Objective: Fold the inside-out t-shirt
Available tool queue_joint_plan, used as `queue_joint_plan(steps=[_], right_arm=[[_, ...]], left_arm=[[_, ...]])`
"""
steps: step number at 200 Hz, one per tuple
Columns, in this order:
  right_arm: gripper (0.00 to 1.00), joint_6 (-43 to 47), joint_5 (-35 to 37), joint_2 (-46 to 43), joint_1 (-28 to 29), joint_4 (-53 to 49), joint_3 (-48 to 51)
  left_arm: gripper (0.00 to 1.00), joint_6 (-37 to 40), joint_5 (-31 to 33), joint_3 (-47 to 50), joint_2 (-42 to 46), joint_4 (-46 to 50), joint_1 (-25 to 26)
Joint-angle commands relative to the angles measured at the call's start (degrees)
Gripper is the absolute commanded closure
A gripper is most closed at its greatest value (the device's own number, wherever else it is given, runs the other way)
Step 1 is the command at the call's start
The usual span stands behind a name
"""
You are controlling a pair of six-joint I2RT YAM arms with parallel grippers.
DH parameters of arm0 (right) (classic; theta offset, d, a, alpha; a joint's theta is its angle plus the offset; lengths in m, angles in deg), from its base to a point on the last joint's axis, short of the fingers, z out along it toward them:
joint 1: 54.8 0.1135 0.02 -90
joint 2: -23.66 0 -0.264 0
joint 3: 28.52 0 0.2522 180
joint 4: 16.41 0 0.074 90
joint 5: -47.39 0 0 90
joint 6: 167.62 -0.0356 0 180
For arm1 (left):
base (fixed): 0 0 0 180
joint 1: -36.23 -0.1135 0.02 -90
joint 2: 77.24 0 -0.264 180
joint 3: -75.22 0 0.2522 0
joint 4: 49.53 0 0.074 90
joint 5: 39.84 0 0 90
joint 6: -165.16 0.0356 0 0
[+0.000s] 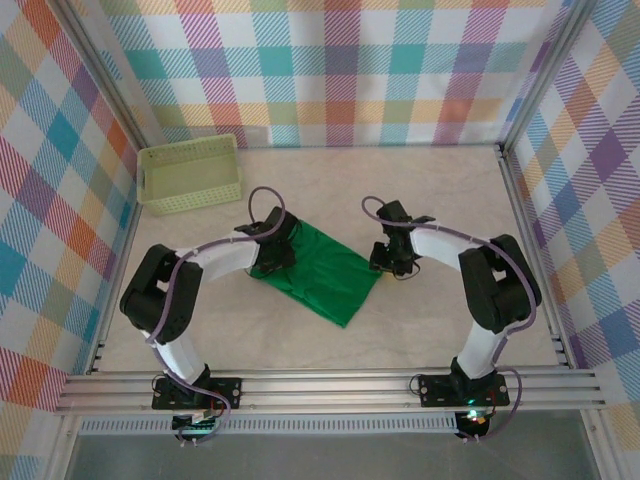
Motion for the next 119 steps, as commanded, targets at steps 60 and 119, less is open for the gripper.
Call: queue_joint_plan(steps=[60, 119], right_arm=[[0.53, 6.1, -0.7, 5.6, 3.7, -2.6, -16.1], [0.51, 6.1, -2.0, 8.2, 6.8, -2.2, -11.5]], left_arm=[[0.43, -5.5, 2.7, 11.5, 17.8, 3.4, 0.8], [0.44, -6.6, -8.5, 15.0, 9.1, -8.9, -5.5]])
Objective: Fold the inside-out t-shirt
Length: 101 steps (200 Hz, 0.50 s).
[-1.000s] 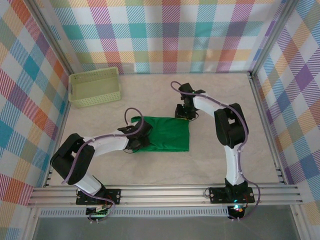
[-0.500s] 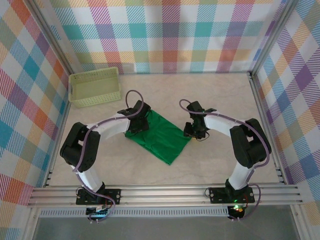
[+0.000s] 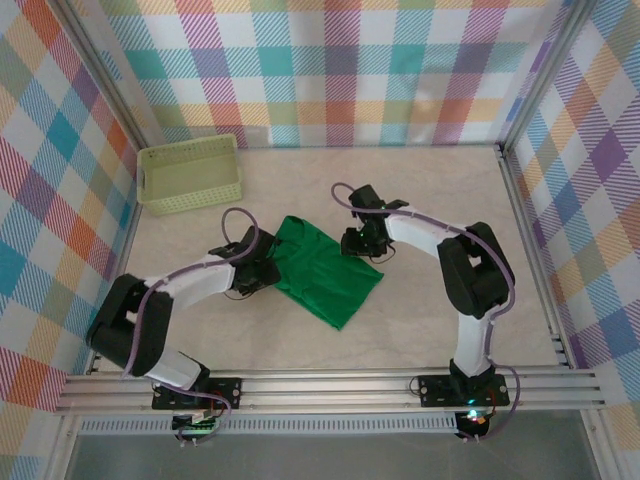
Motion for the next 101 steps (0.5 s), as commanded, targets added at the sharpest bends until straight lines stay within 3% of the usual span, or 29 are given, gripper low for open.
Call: queue_joint_plan(steps=[1, 47, 77, 101], right_arm=[[0.51, 0.8, -1.1, -1.4, 1.3, -1.4, 3.6], [0.54, -5.4, -4.1, -7.5, 6.9, 2.9, 15.5], [0.55, -9.1, -6.1, -13.3, 9.9, 5.0, 20.8], [0.53, -9.6, -2.0, -19.0, 9.8, 2.8, 21.1]], left_arm=[[0.44, -0.5, -4.5, -1.8, -3.9, -6.7, -1.7], [0.53, 3.9, -7.3, -15.9, -15.8, -5.8, -2.9], [0.59, 7.1, -10.9, -27.6, -24.3, 0.2, -2.7], [0.61, 8.5, -12.5, -30.5, -24.4, 2.0, -1.6]])
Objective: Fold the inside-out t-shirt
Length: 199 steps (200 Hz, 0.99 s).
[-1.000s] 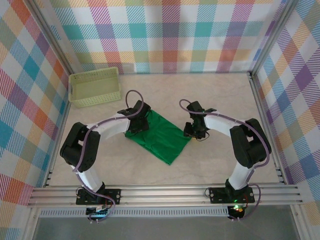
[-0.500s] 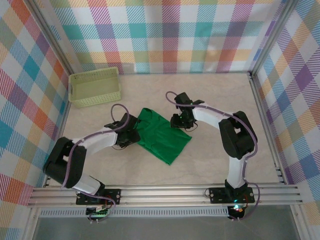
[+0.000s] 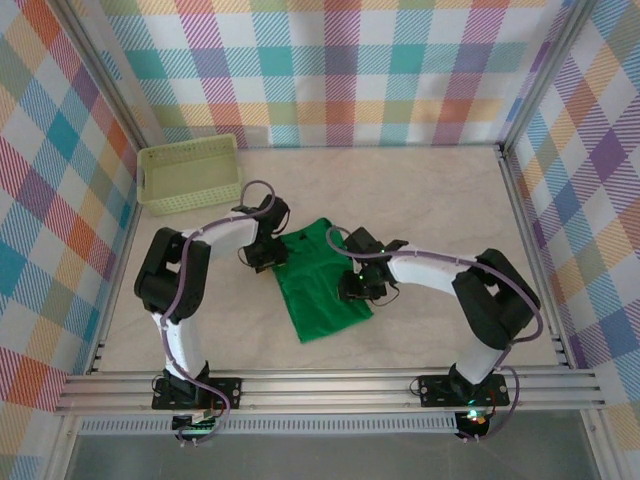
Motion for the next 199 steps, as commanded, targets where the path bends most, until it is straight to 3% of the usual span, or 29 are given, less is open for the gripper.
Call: queue_joint_plan(steps=[1, 30, 69, 130, 199], right_arm=[[0.52, -2.4, 1.9, -5.1, -0.3, -2.1, 0.3], [0.47, 0.9, 3.5, -6.5, -3.5, -4.4, -5.0], [0.41, 4.3, 4.2, 2.9, -8.4, -8.0, -17.4], [0.4, 5.7, 1.9, 15.3, -11.9, -8.2, -27.7], [0.39, 5.5, 0.7, 22.8, -11.9, -8.2, -30.2]], left_arm=[[0.61, 3.8, -6.5, -3.3, -2.0, -15.1, 0.9], [0.55, 4.7, -5.2, -0.3, 6.1, -14.3, 1.7], [0.45, 4.1, -5.2, 6.5, 13.5, -17.5, 1.0], [0.41, 4.4, -9.5, 6.2, 6.8, -21.5, -1.2], [0.46, 3.8, -12.2, 5.5, 0.2, -25.1, -1.1]])
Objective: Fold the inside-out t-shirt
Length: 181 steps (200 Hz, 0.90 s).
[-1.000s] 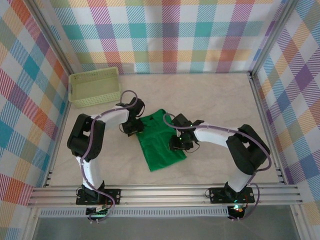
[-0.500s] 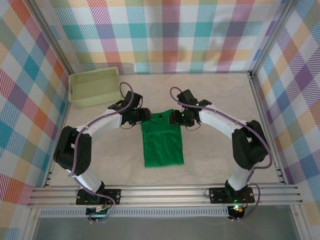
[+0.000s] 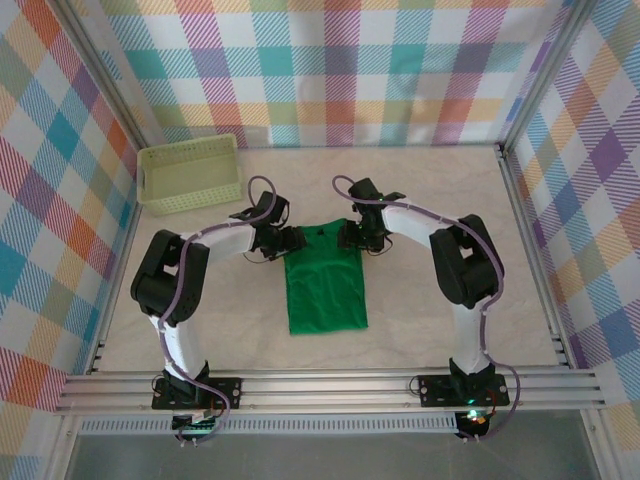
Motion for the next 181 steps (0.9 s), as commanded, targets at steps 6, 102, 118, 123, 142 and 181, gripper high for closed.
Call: queue_joint_plan(steps=[6, 102, 118, 123, 142, 181], right_arm=[[0.39, 0.6, -1.7, 2.9, 0.3, -1.6, -2.1], [0.84, -0.2, -1.0, 2.3, 0.1, -0.1, 0.7], [0.9, -0.1, -1.3, 1.6, -0.5, 1.0, 2.0], [0.91, 0.0, -1.4, 1.5, -0.7, 1.3, 2.4], [0.94, 0.2, -2.1, 1.7, -0.7, 2.4, 3.2], [1.0, -0.4, -2.9, 2.1, -0.7, 3.5, 3.9]], left_arm=[[0.46, 0.3, -2.1, -1.1, -2.4, -2.2, -0.2], [0.45, 0.5, 3.5, 0.3, 1.6, 2.2, 0.5], [0.42, 0.5, 4.9, 1.8, 4.4, 2.7, 0.1], [0.42, 0.6, 5.4, 2.0, 5.1, 3.0, 0.1], [0.4, 0.9, 5.3, 2.5, 6.2, 3.3, 0.1], [0.4, 1.0, 3.1, 1.3, 3.2, 3.0, 0.7]])
